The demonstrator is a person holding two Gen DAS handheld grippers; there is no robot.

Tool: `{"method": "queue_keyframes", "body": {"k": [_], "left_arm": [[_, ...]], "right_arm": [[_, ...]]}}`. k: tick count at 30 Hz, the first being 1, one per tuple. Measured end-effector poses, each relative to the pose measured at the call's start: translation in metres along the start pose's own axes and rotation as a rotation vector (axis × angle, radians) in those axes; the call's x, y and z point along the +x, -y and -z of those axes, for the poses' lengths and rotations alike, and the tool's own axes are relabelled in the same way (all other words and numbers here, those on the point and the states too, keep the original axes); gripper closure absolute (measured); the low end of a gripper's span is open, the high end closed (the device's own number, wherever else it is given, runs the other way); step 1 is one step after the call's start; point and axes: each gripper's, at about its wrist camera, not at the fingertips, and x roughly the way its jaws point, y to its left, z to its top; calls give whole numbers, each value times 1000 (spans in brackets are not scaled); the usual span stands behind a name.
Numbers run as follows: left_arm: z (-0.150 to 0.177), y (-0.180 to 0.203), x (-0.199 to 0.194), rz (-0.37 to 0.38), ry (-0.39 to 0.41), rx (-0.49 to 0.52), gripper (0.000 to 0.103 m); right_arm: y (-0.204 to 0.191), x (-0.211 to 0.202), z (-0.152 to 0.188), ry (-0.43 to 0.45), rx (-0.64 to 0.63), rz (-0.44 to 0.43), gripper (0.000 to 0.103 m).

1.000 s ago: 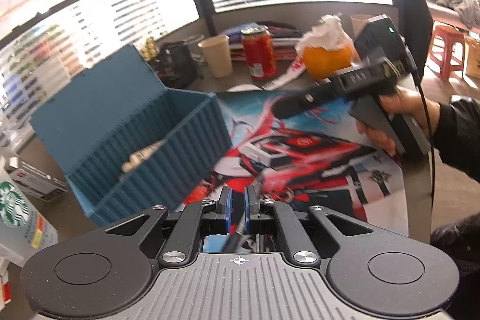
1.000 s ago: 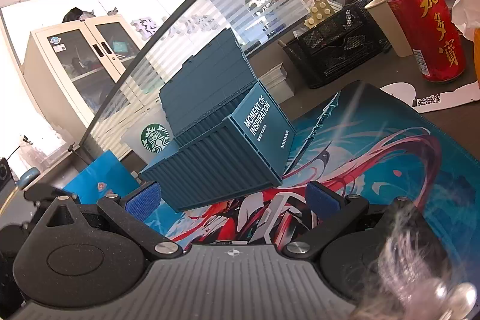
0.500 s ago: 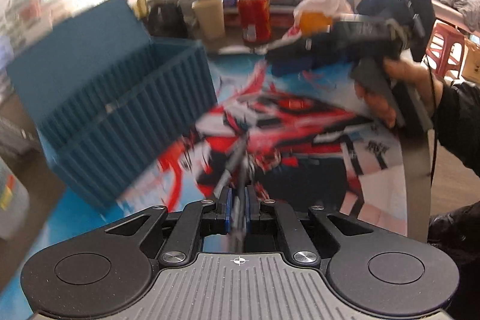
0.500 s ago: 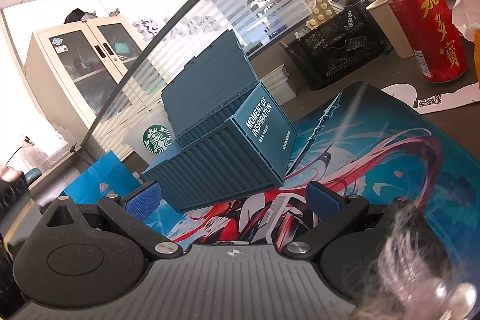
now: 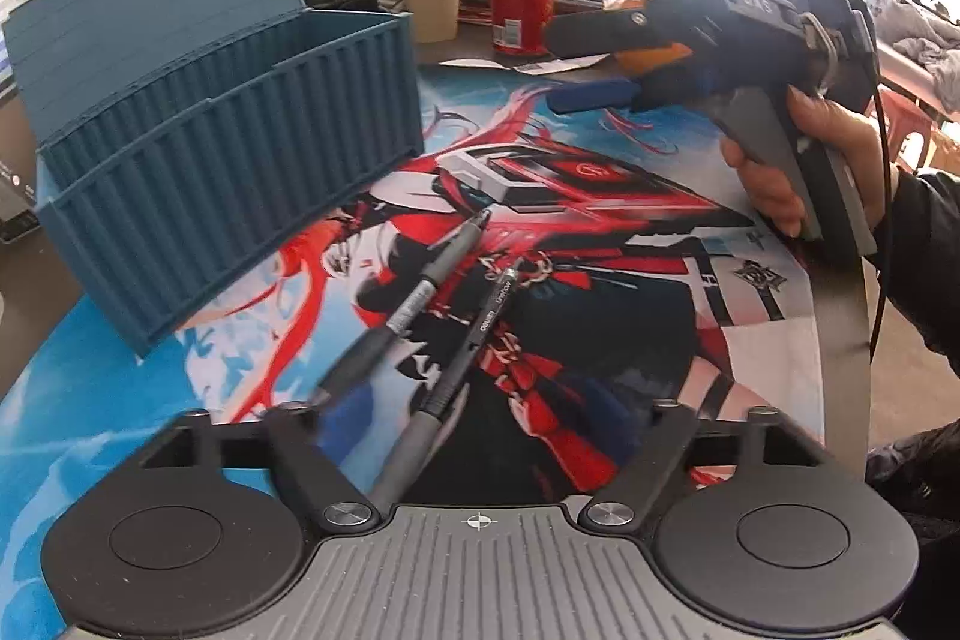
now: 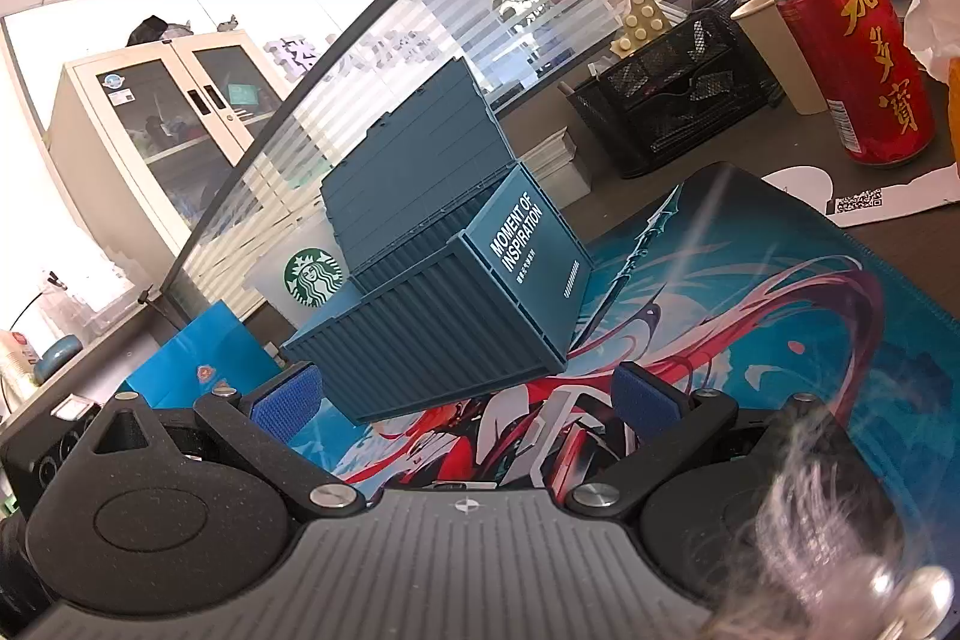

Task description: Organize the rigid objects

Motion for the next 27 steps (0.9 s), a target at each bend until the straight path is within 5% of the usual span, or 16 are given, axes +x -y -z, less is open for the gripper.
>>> {"method": "queue_keyframes", "body": {"k": [3,5,6,7,8,27], "left_arm": [[0,0,0,3,6,-13,26],[-1,-1,-1,-6,19,-25,48],[-2,-3,-3,-10,24,-32,74],[-3,-5,-3,-11,20,-39,90],[-4,-8,-3,-10,14,-49,93],[-27,8,-46,-54,49,100,96]], "right_arm": [[0,0,0,0,0,0,0],[0,0,0,0,0,0,0],[0,0,0,0,0,1,0],[0,0,0,1,0,0,0],[0,0,0,2,0,0,0],[1,0,-1,2,1,0,0]]}}
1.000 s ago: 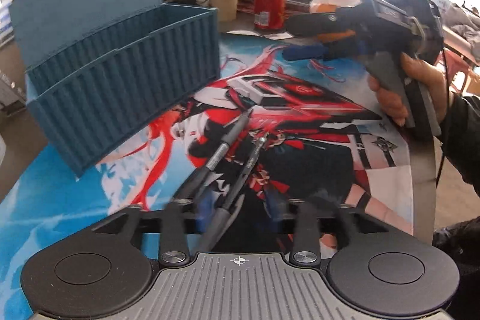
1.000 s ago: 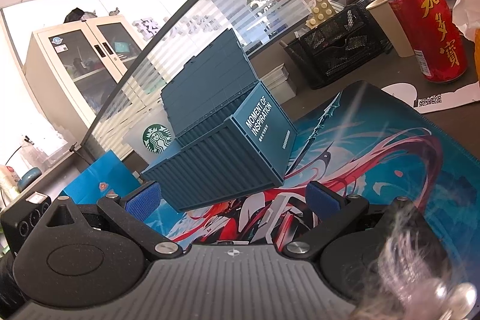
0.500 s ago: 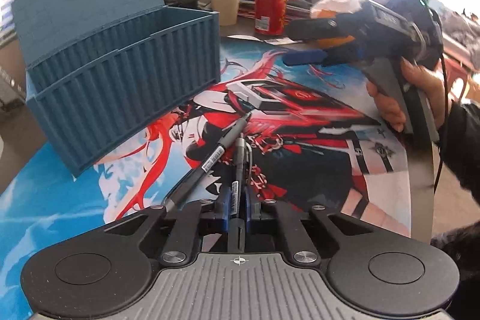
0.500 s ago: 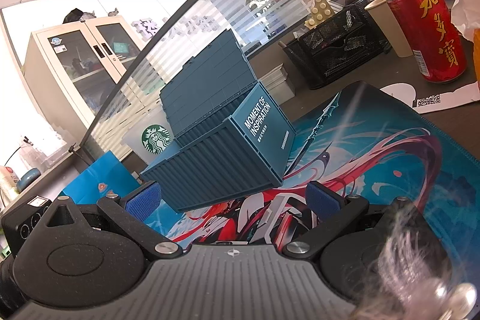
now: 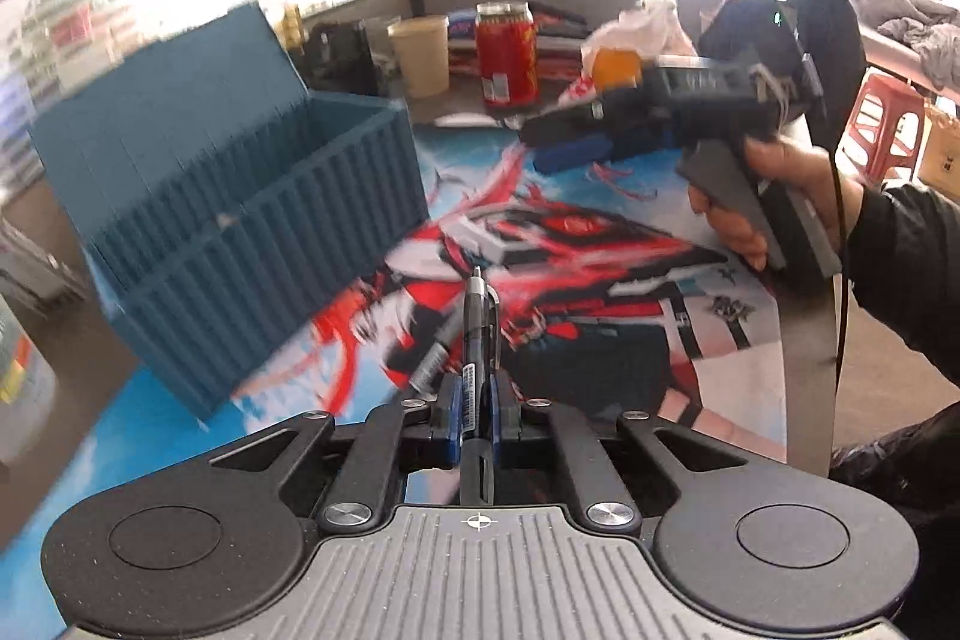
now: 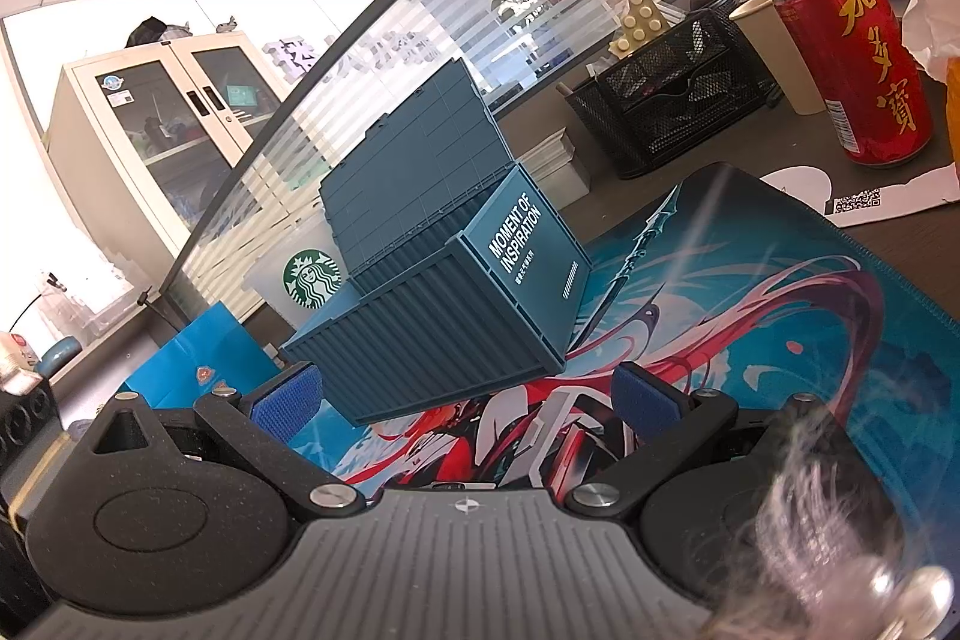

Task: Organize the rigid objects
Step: 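Carry the black markers into the teal box with the left tool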

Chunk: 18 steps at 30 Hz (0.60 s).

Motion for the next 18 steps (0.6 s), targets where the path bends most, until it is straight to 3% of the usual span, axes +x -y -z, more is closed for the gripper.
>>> {"method": "queue_keyframes", "body": {"k": [10,18], "left_arm": [[-45,-37,-33,-104,84,38,96],[-75,-68,-39,-150,98,64,96]], "right_arm": [[1,0,0,1,1,6,0],[1,0,0,0,0,5,0]]}}
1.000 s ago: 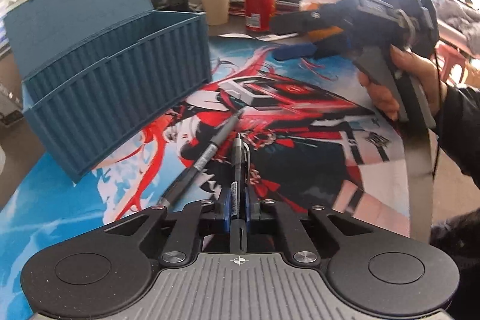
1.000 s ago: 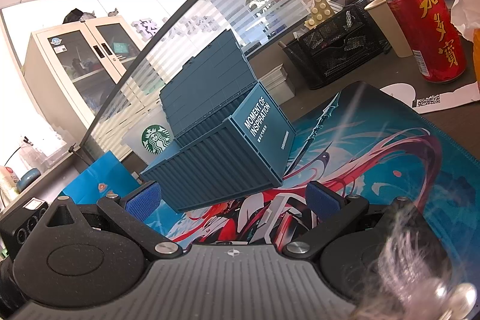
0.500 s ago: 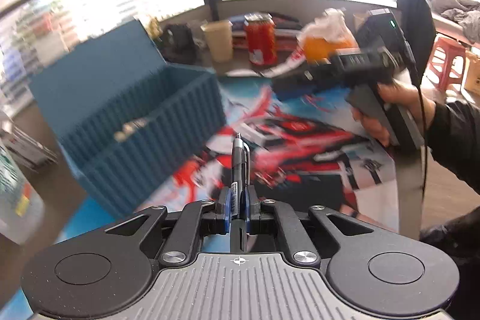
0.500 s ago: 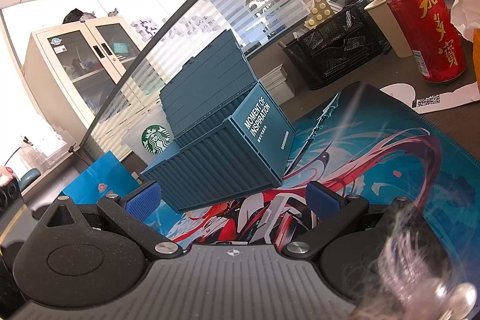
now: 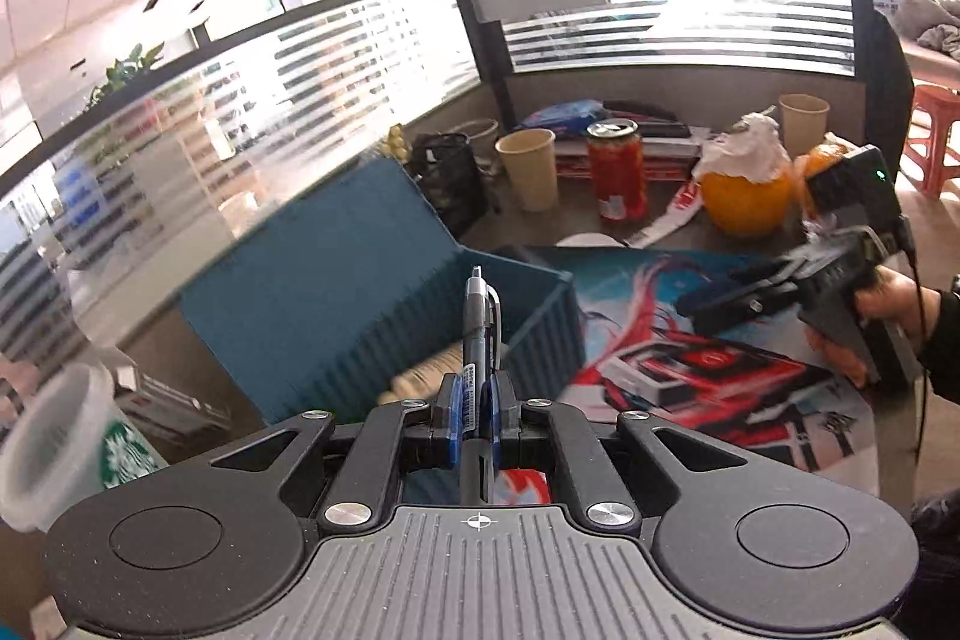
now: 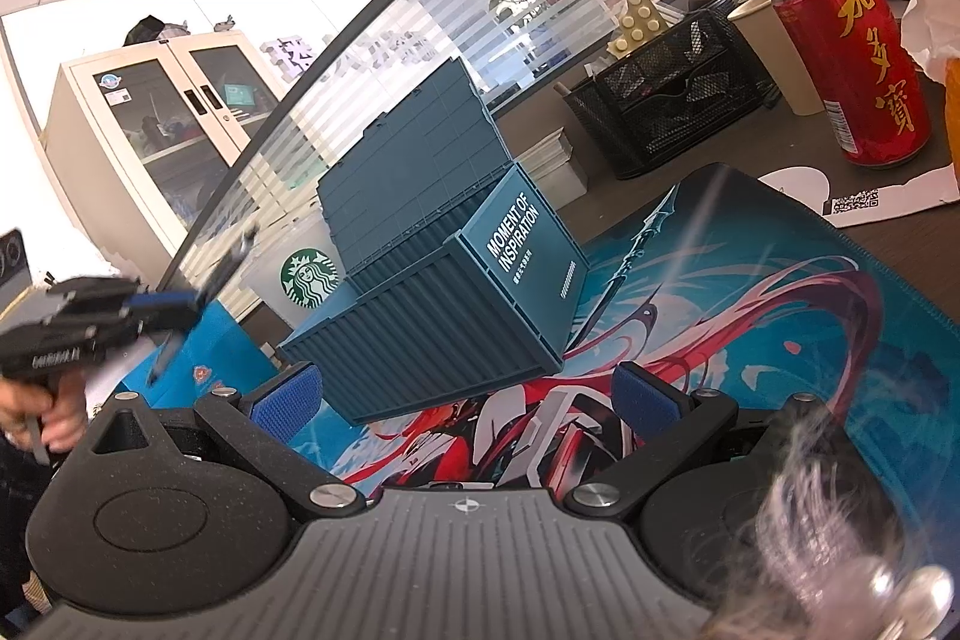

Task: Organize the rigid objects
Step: 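Carry the black markers into the teal box with the left tool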

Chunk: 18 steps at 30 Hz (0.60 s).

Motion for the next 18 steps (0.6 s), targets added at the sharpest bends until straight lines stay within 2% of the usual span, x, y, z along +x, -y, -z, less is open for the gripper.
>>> {"method": "queue_keyframes", "body": {"k": [10,18], "left_arm": [[-21,-22,28,1,-24,40,96],[-21,-41,69,34,-63,15,96]], "right_arm": [[0,0,1,-2,0,-1,0],[-2,2,3,-8,-3,1,0]]}}
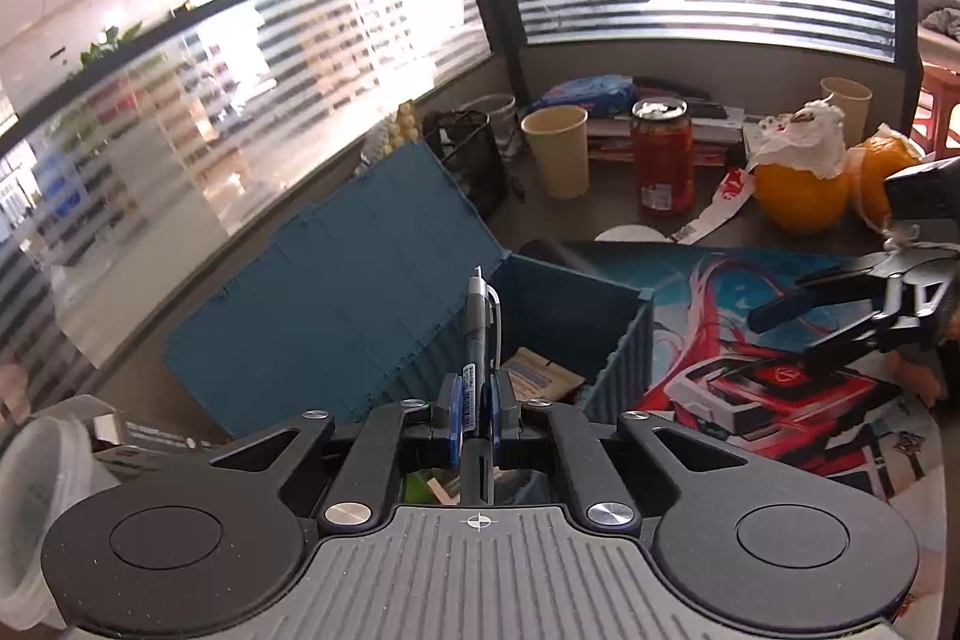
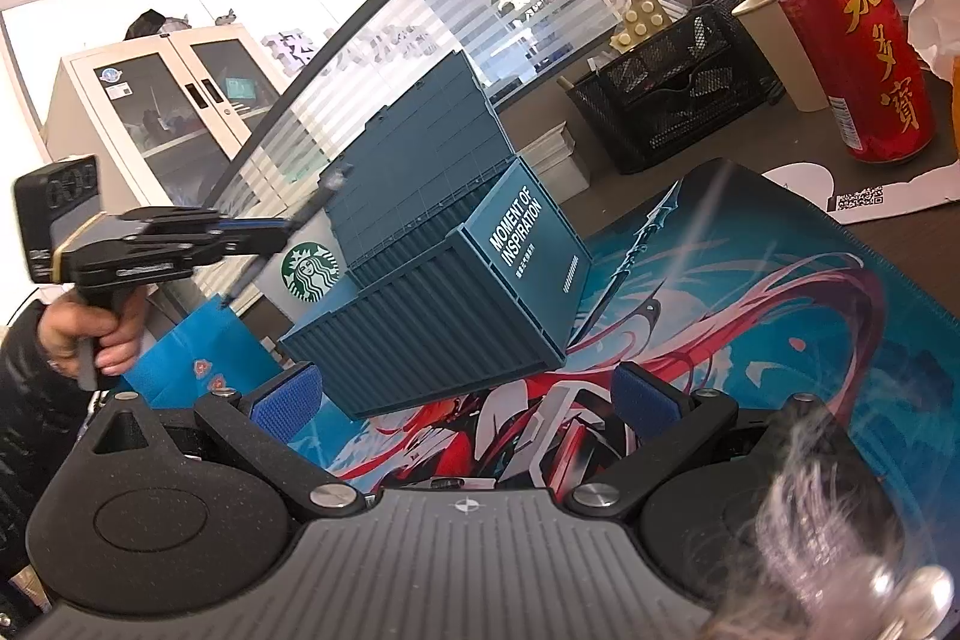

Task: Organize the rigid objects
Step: 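Carry the black markers into the teal box with the left tool, then lower the markers into the box and open the left tool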

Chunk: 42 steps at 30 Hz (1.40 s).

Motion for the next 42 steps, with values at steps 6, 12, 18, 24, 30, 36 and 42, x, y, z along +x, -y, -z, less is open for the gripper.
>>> {"method": "queue_keyframes", "body": {"k": [6,12,18,24,30,36,42], "left_arm": [[5,-12,29,20,-27,-13,96],[11,-22,52,39,-58,-33,96],[17,-24,71,58,-94,-40,95],[19,-25,83,79,-113,-61,95],[19,-28,86,88,-116,-79,95],[18,-28,87,77,-128,-94,94],[17,-28,87,68,-137,-96,93]], "right_arm": [[0,0,0,-3,-1,-2,0],[-1,1,0,-8,-3,-4,0],[-1,1,0,-7,-3,-3,0],[-2,1,-1,-12,-4,-8,0],[-2,2,-1,-13,-5,-9,0],[-2,2,-1,-12,-5,-8,0],[-2,2,-1,-12,-5,-8,0]]}}
